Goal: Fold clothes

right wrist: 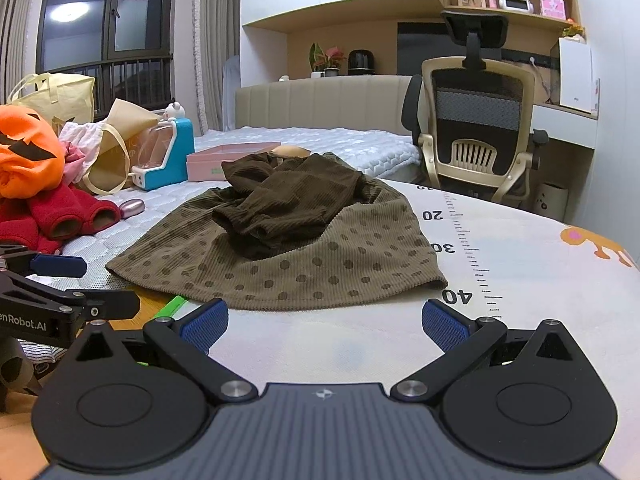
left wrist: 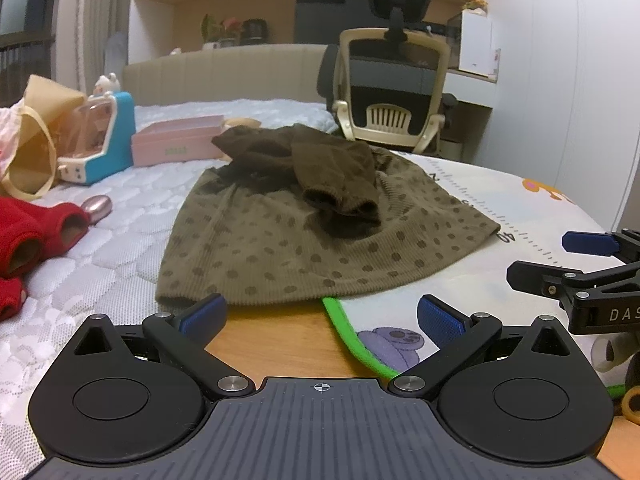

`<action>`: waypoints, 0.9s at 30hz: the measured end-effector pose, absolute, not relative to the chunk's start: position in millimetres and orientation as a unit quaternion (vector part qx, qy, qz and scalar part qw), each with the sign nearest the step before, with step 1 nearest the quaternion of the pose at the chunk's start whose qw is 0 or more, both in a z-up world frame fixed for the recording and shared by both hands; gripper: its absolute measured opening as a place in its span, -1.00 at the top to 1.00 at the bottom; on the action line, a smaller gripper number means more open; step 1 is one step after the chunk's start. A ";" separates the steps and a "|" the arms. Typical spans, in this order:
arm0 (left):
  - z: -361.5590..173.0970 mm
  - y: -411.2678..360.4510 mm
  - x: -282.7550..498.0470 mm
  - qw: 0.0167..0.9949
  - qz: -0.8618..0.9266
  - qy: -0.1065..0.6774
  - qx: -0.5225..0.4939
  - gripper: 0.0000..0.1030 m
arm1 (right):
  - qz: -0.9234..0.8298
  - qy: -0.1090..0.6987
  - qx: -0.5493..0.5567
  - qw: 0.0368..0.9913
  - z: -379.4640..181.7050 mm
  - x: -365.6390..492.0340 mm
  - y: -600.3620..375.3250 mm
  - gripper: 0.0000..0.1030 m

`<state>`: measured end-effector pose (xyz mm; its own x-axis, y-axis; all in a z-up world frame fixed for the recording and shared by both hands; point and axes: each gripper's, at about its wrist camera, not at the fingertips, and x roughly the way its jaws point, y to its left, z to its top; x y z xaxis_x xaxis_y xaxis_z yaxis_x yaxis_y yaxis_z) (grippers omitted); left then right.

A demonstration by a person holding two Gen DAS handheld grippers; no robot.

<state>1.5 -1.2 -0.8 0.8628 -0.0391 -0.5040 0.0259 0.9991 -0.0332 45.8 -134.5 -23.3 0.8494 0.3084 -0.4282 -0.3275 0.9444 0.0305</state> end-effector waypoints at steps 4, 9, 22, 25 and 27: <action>-1.4 -1.4 1.5 0.965 -0.018 0.262 -0.012 -1.00 | 0.165 0.219 -0.021 0.961 -23.5 46.0 -135.0 -1.00; -1.0 -1.6 1.6 0.964 -0.018 0.263 -0.011 -1.00 | 0.165 0.219 -0.020 0.961 -22.7 45.6 -135.4 -1.00; -1.7 -1.4 2.7 0.964 -0.016 0.267 -0.012 -1.00 | 0.163 0.220 -0.018 0.962 -23.3 45.8 -135.8 -1.00; -1.8 -1.3 2.4 0.964 -0.015 0.267 -0.012 -1.00 | 0.163 0.220 -0.018 0.962 -23.5 45.8 -136.0 -1.00; -1.8 -1.4 2.3 0.964 -0.015 0.267 -0.012 -1.00 | 0.163 0.220 -0.018 0.962 -23.5 45.9 -136.1 -1.00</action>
